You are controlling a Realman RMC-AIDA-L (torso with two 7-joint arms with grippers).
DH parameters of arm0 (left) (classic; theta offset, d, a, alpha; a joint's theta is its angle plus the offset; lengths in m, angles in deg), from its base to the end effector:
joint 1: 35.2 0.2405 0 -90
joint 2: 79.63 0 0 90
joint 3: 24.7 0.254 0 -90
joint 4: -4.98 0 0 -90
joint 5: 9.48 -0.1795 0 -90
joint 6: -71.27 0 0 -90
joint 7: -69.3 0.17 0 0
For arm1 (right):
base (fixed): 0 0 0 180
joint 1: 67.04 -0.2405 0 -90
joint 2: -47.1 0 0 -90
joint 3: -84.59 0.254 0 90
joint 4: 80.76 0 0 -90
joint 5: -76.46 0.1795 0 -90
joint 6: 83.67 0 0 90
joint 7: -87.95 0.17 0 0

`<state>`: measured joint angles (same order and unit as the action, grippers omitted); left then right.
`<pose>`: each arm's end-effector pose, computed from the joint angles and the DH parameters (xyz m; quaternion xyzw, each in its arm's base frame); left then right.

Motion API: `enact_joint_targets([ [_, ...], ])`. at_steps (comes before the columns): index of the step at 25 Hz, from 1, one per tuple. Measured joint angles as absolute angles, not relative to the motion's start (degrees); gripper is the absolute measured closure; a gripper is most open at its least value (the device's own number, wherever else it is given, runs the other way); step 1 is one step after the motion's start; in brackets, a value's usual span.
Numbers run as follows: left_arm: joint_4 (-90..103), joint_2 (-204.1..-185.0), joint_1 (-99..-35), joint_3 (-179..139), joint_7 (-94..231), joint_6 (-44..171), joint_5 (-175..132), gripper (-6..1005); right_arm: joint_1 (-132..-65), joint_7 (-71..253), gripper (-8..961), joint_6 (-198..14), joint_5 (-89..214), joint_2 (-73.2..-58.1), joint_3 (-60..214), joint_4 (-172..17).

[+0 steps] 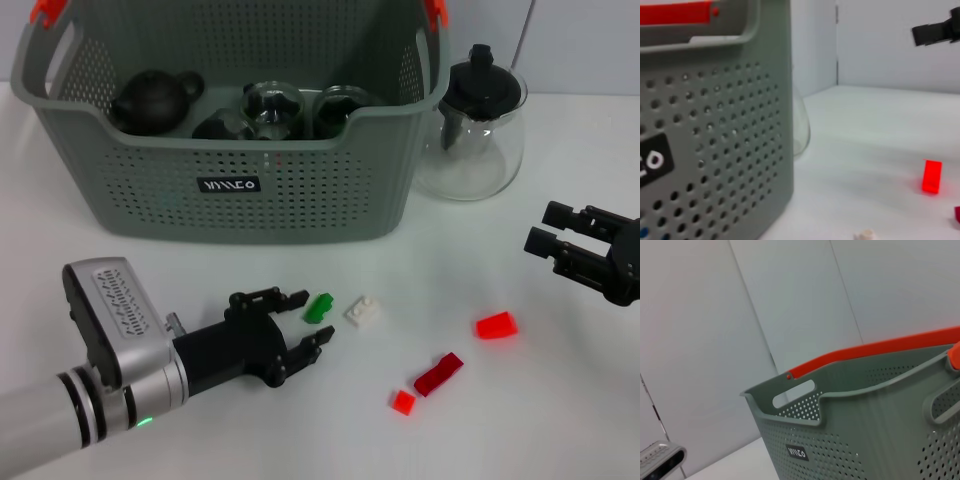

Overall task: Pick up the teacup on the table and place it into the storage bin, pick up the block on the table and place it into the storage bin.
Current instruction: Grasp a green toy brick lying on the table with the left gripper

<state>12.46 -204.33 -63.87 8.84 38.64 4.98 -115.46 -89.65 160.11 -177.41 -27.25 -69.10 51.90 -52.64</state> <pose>-0.2618 0.2789 -0.1221 -0.9334 -0.1387 -0.2064 0.2588 0.2655 0.2865 0.0077 -0.8750 0.2675 0.3536 0.1944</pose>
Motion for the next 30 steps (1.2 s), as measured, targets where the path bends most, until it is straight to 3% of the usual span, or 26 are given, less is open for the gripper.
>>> enact_joint_targets([
  [30,8.38,-204.43,-66.55,4.49,41.0,10.54,-114.43,547,-89.71,160.11,359,-177.51,-27.24,-69.18,51.89,-52.64],
])
